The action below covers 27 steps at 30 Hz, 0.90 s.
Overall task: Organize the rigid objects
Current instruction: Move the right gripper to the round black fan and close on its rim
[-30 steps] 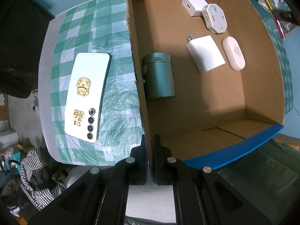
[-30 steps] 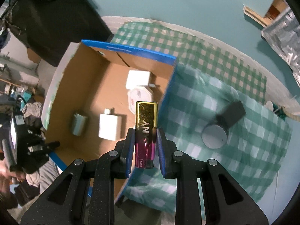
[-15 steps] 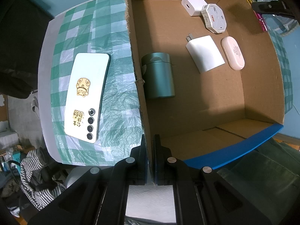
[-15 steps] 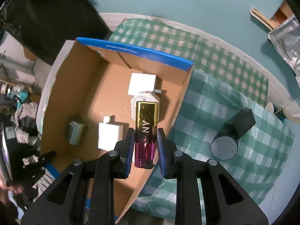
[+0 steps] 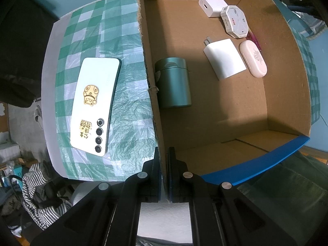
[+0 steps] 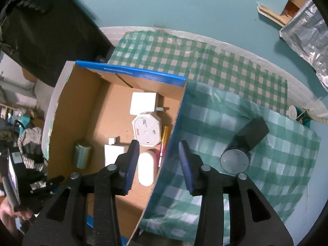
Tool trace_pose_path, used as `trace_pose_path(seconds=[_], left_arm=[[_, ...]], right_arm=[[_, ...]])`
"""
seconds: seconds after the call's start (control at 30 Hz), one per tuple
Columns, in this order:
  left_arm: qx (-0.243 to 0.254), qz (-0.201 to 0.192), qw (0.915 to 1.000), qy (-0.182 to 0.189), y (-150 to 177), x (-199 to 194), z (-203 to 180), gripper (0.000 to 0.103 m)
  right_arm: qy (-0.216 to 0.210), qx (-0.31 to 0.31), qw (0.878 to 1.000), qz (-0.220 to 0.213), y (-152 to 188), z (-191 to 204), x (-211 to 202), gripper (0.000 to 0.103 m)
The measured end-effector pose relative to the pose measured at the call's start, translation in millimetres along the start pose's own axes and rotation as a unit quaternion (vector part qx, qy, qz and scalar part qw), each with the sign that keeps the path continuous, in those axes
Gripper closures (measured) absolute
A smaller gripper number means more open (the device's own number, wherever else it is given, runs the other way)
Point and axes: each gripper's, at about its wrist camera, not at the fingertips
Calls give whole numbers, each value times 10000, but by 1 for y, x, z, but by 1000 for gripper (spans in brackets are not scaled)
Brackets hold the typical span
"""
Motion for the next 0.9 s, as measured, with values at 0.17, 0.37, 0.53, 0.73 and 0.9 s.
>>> trace_pose_path(seconds=[0.17, 0.37, 0.53, 0.73, 0.9], left_arm=[[0, 1, 10000, -4, 0, -1, -1, 98], [-3, -7, 10000, -4, -1, -2, -1, 98], [-10, -18, 10000, -14, -2, -3, -1, 98], [-17, -27, 10000, -35, -3, -4, -2, 98], [-50, -33, 10000, -40, -4, -6, -1, 98]], right_arm=[[60, 97, 9999, -35, 0, -15, -8, 60], [222, 171, 9996, 44, 5, -37, -12, 53], [397, 238, 9988, 159, 11, -57, -11, 44], [603, 362, 9970, 331, 18, -78, -2, 40], [632, 444, 9961, 435, 22, -90, 6, 38]])
Point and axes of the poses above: each gripper's, at about its wrist camera, not at the fingertips, and x roughly the way its jaws point, z to its left, y to its underside, and after that the axes turned 8 degrees about -z, right-handed
